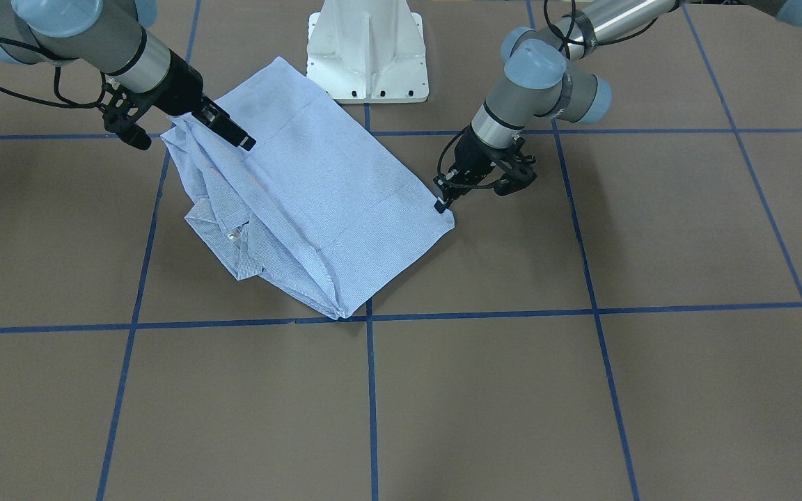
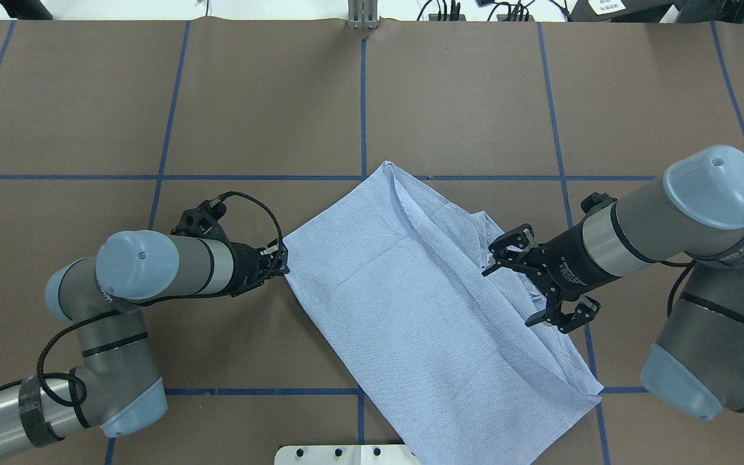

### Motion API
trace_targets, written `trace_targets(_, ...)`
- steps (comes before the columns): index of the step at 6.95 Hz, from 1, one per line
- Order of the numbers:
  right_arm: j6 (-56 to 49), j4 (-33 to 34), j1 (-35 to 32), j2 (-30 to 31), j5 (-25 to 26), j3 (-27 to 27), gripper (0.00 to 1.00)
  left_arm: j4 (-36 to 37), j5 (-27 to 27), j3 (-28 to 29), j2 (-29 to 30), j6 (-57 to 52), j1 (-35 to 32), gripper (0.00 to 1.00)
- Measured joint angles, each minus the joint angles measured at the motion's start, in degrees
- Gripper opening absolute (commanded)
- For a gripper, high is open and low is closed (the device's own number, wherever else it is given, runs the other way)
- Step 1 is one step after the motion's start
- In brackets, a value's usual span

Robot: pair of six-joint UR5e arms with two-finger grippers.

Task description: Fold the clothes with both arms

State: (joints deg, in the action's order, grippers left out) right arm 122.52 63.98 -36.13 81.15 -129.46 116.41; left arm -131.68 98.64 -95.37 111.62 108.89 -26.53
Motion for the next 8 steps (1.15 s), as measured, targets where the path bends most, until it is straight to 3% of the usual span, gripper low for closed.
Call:
trace_targets(2,0.0,0.0,0.1,0.0,0.0,0.0,1.00,-0.1,0.0,4.8,4.4,-6.1,-5.9,0.00)
trace_targets(4,0.0,0.0,-0.3,-0.2,0.3,0.0,1.00,-2.7,0.1,17.6,13.4,-13.0,-12.6,0.00)
trace_targets(6,0.0,-0.2,-0.9,-1.6,3.9,-0.5,1.00,-10.5,-0.2,34.5,22.6,-18.2,-16.8,0.91)
trace_targets(7,0.0,-0.2,-0.2,-3.5,7.2,-1.8,1.00,-12.1,-0.3,38.3,24.8,-20.4,-17.7,0.92)
trace_targets(8,0.0,-0.1,1.8,-6.5,10.7,-4.0,1.00,-12.5,0.2,37.7,24.8,-21.7,-18.4,0.92)
